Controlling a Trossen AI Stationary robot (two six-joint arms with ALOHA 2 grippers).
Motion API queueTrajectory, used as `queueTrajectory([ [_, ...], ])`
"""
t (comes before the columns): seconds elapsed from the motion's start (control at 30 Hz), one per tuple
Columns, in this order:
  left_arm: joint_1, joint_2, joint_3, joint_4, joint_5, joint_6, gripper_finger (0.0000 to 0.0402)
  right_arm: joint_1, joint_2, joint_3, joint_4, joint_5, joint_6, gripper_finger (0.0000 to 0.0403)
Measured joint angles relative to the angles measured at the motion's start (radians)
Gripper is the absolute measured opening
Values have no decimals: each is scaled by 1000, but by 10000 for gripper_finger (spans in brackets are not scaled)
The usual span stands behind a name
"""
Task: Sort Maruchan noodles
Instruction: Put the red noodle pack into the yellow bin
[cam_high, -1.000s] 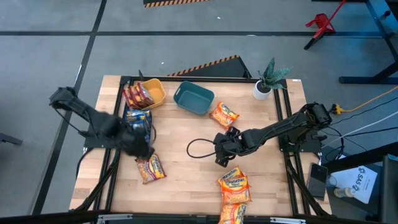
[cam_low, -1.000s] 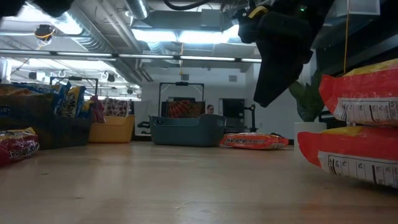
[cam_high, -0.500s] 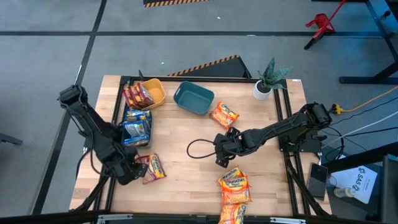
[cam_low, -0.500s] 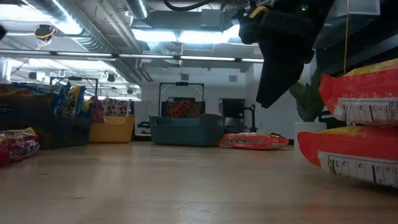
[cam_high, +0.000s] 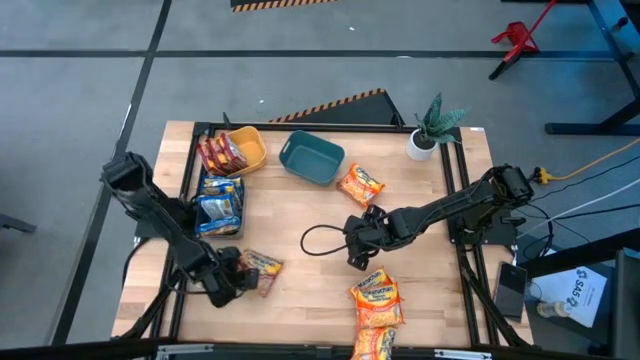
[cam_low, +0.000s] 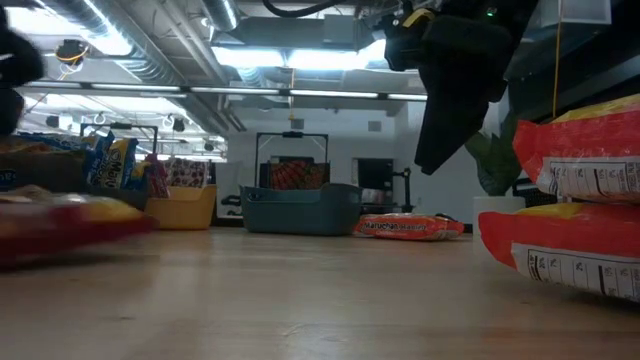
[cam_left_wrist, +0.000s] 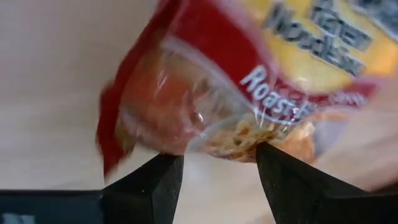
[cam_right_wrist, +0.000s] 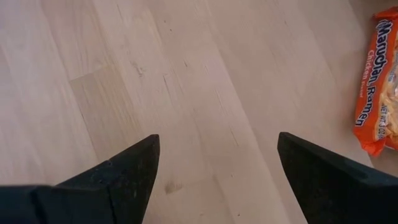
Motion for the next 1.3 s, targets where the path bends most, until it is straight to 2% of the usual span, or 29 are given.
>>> queueTrajectory([
  [0.17,106,129,0,322,-158,133,196,0,0,0,10,9,-22,314],
  [0.4,339,222,0,531,-213,382,196,0,0,0,65,8,-55,314],
  [0.47,404,225,-2,617,-204,483,196,0,0,0,74,4,-53,314],
  [0.57,466,221,0,790,-124,613,196,0,0,0,121,-32,-31,314],
  [0.63,485,217,0,880,-86,652,196,0,2,0,185,-43,-31,314],
  [0.77,486,216,0,1005,-69,662,196,-5,32,1,312,6,-52,314],
  [0.9,480,216,0,1046,-72,640,192,-22,74,1,334,11,46,314],
  [1.07,489,216,0,983,-111,639,189,-18,121,0,231,18,222,314],
  [1.2,540,216,0,980,-167,653,189,-20,121,0,186,16,373,314],
  [1.3,586,216,0,981,-132,700,189,-21,117,0,202,7,426,314],
])
